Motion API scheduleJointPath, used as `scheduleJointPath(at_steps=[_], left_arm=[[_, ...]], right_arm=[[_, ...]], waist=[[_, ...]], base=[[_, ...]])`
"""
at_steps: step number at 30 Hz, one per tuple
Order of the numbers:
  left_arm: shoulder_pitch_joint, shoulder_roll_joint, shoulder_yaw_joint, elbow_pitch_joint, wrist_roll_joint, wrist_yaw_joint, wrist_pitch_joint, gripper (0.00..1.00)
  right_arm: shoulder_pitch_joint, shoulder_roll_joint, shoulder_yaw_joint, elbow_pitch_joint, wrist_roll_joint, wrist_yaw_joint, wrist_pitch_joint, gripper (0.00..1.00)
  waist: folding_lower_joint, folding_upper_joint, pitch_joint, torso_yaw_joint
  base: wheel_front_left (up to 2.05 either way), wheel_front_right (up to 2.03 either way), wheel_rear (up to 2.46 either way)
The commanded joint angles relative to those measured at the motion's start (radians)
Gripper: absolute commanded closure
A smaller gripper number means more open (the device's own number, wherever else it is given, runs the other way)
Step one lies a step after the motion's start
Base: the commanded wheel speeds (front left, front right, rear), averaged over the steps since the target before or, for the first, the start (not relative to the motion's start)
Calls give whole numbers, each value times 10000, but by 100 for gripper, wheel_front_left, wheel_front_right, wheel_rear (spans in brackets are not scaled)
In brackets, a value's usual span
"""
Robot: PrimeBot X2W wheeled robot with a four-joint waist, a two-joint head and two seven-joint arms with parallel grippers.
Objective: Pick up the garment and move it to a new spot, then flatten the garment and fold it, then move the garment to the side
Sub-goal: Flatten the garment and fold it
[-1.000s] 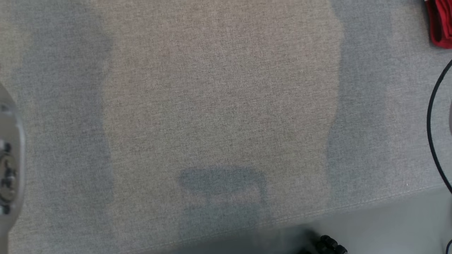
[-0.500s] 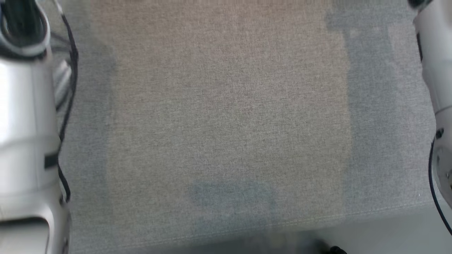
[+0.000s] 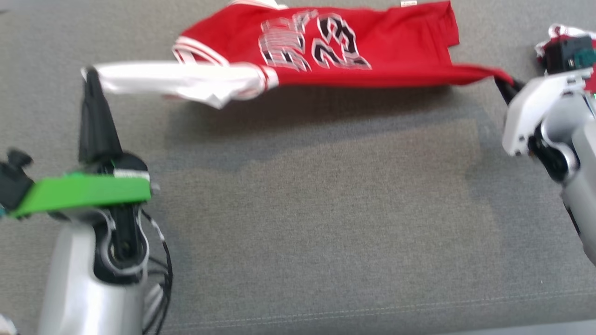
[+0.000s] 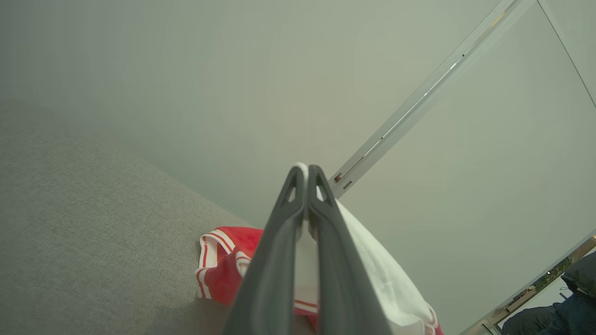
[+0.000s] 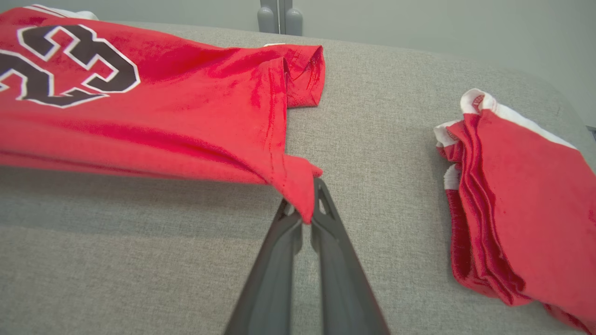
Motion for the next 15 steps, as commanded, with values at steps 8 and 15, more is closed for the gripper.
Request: scheduleJointPath(at_steps=[8, 15], left_arm=[[2421, -208, -243, -126, 262, 393, -223, 100], [3702, -285, -709, 288, 1348, 662, -318, 100]], right_arm=[[3711, -592, -2061, -2503, -812, -39, 2114, 100], [6584, 723, -3940, -5213, -2269, -36, 3868, 100]], waist=[[1, -1, -1922, 385], [1, -1, -2509, 158]], base=[[0, 0, 0], [0, 0, 0]])
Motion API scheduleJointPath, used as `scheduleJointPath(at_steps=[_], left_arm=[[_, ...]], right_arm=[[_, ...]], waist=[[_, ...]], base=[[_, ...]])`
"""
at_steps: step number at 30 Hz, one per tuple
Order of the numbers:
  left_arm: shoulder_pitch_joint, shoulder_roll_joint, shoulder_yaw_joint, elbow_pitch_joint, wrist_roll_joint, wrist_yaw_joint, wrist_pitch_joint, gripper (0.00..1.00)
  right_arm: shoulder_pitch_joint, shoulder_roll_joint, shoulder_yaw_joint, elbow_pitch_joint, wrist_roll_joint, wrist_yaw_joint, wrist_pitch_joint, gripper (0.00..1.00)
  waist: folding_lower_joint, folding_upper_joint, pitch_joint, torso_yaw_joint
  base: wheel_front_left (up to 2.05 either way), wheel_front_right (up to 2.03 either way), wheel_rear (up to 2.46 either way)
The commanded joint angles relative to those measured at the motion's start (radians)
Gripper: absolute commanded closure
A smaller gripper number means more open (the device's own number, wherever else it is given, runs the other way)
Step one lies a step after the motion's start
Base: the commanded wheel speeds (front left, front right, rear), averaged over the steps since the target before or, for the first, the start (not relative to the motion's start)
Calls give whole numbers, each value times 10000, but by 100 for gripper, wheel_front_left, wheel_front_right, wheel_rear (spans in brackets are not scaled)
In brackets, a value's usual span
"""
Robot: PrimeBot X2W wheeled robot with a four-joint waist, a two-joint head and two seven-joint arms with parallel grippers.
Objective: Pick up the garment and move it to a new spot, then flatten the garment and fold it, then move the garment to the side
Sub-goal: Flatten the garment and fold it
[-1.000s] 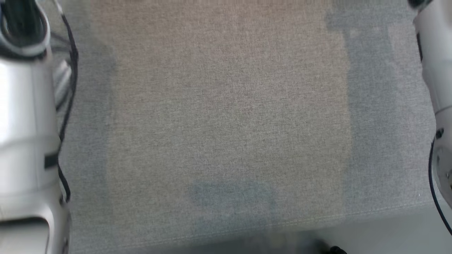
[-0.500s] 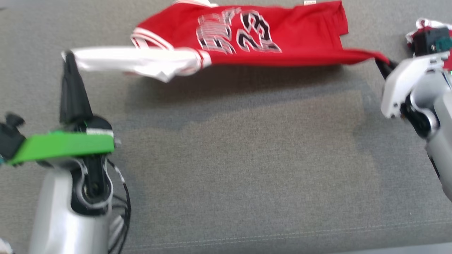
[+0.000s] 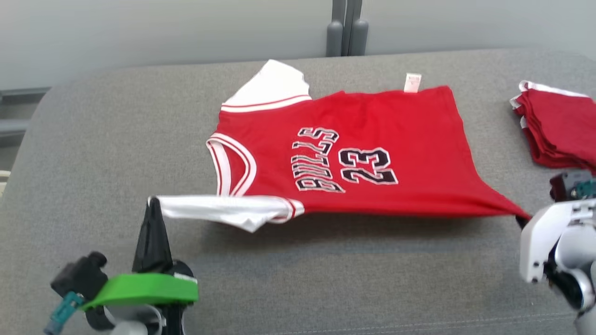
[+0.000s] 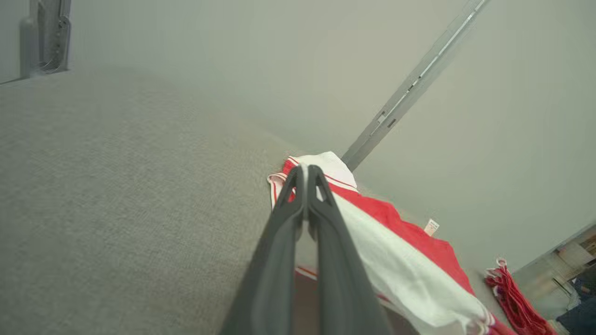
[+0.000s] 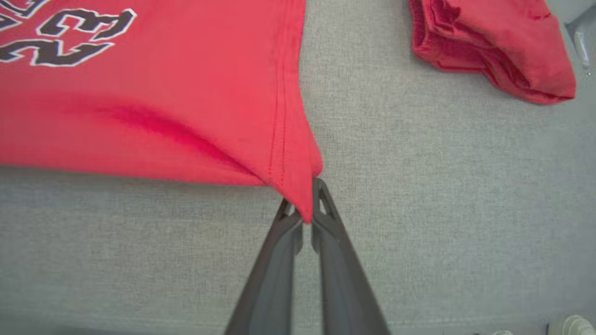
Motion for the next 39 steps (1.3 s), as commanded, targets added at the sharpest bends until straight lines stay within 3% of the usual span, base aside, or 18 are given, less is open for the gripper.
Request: scheduleJointPath(at_steps=[1, 9, 15, 21, 24, 29, 39], left_arm=[[342, 145, 24, 71, 363, 160, -70, 100], [1595, 922, -743, 127, 2121, 1074, 376, 100], [2492, 1399, -1082, -453, 2459, 1596, 1407, 100], [3905, 1638, -1350, -2021, 1868, 1904, 2988, 100], [3961, 1542, -1302, -2721, 1556, 1913, 3246, 100], [2681, 1248, -1593, -2900, 1173, 1503, 3775, 100], [-1075, 847, -1771, -551, 1402, 1096, 4329, 100]], right_arm=[[591, 215, -278, -488, -300, -42, 296, 100], [2387, 1411, -1026, -2084, -792, -34, 646, 100], [2746, 1591, -1034, -1877, -917, -34, 70, 100], [2679, 1817, -900, -1253, -956, -34, -832, 100], [2434, 1926, -861, -1068, -820, -33, -1185, 100], [1892, 2024, -817, -769, -679, -33, -1602, 100], [206, 1894, -633, 220, -619, -31, -1584, 100]], waist=[[1, 0, -421, -141], [1, 0, -718, -354], [1, 0, -722, -414], [1, 0, -702, -401], [1, 0, -631, -362], [1, 0, -437, -298], [1, 0, 313, -455]], base=[[0, 0, 0], [0, 0, 0], [0, 0, 0], [0, 0, 0], [0, 0, 0], [0, 0, 0], [0, 0, 0]])
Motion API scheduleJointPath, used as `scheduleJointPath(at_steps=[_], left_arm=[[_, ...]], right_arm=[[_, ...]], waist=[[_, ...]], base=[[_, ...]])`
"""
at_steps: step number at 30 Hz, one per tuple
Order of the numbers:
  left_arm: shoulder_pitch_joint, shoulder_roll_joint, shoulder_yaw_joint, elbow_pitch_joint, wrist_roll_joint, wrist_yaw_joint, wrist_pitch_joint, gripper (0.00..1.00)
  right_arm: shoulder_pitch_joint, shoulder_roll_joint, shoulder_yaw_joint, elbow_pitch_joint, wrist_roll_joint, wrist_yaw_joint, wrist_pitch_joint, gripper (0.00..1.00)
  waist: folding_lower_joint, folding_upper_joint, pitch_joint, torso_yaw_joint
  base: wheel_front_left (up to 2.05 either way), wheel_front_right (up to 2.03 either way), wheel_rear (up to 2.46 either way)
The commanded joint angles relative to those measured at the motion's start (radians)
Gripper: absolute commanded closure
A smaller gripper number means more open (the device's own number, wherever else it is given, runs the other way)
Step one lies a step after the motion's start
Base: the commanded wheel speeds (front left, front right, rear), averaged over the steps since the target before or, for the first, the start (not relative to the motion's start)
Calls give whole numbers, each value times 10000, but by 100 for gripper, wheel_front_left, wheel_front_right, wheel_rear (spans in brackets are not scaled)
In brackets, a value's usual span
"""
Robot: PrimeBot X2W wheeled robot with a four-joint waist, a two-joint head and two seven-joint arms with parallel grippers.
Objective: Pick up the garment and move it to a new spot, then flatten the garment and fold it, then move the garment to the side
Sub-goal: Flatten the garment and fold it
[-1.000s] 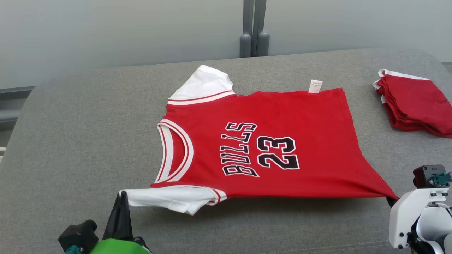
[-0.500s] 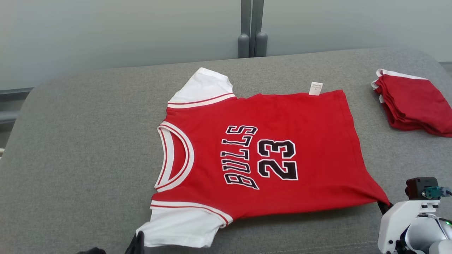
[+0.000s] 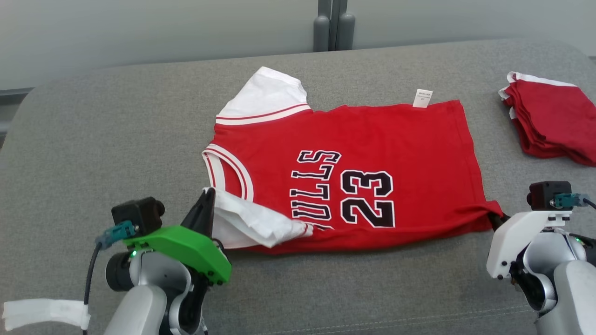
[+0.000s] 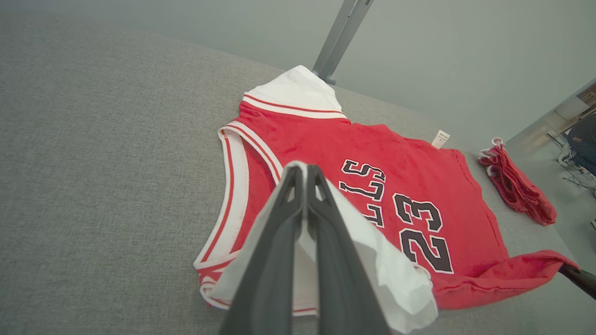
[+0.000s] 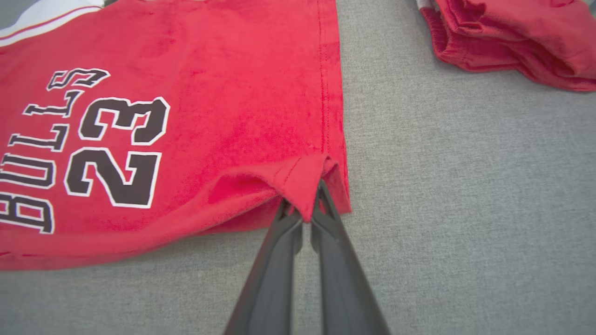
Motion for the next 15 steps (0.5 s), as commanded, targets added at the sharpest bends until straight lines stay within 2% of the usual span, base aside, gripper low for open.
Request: scheduleJointPath(at_steps=[1, 8, 15], left_arm=[[-651, -72, 96, 513, 59, -54, -14, 100], [-2338, -215, 142, 2245, 269, -245, -360, 100], [-3192, -357, 101, 3324, 353, -456, -720, 100]], right_arm=[[-420, -84, 37, 228, 67, -16, 44, 100], [-1649, -255, 374, 1181, 243, -16, -17, 100], [-2482, -437, 621, 2029, 308, -16, -375, 100]], waist=[[0, 0, 350, -126], [0, 0, 1022, -227], [0, 0, 1464, -157]], base=[[0, 0, 0], [0, 0, 0], [0, 0, 0]])
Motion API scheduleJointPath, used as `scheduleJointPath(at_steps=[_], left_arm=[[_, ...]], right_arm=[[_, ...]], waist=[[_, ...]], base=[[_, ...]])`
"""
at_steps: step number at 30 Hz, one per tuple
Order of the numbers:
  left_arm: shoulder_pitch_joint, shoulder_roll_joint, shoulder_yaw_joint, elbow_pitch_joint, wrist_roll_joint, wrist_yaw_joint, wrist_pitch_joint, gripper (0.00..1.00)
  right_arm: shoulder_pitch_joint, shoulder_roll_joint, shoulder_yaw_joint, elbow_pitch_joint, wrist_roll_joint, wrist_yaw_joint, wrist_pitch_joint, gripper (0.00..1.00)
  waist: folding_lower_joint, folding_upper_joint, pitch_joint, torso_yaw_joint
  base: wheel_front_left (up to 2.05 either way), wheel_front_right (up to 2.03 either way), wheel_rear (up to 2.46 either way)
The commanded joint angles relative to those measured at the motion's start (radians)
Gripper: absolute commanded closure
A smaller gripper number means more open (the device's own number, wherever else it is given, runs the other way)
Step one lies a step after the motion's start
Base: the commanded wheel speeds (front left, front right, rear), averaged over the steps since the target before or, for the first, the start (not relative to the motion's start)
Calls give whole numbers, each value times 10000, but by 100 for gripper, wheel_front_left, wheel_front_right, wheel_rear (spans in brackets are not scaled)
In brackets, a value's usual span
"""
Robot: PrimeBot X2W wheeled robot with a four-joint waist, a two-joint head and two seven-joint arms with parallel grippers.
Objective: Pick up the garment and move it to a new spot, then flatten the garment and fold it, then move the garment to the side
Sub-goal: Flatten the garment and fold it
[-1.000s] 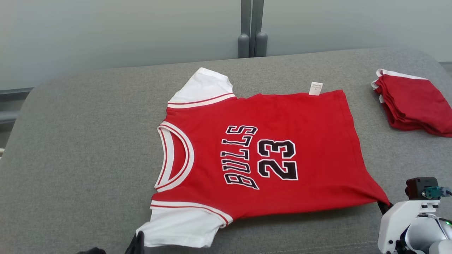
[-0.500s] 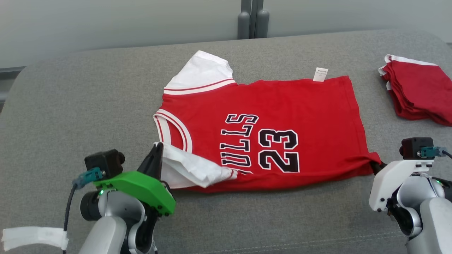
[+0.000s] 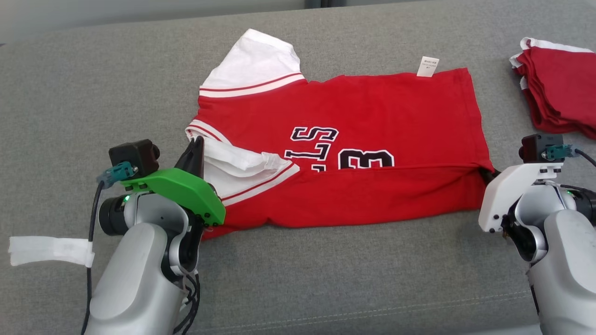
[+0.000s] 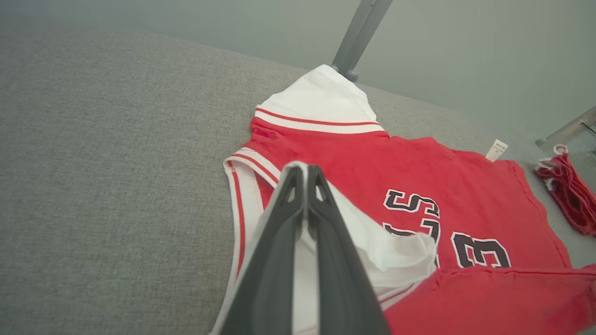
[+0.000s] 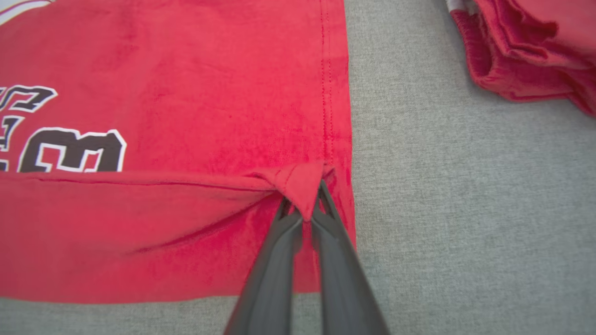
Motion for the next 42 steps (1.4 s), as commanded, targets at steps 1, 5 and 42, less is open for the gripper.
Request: scheduleJointPath(at_steps=[1, 5, 42], left_arm=[[-222, -9, -13, 146, 50, -61, -82, 100], [-574, -22, -108, 631, 157, -209, -249, 100], [1919, 1295, -1724, 457, 1590, 584, 370, 0]], right_arm=[[-213, -50, 51, 121, 60, -16, -119, 100], [-581, -87, 257, 628, 59, -16, -316, 100], [1164, 36, -692, -374, -817, -16, -489, 0]], waist=[[0, -1, 213, 43], [0, -1, 363, 112], [0, -1, -539, 189]], base=[[0, 0, 0], [0, 0, 0], [0, 0, 0]])
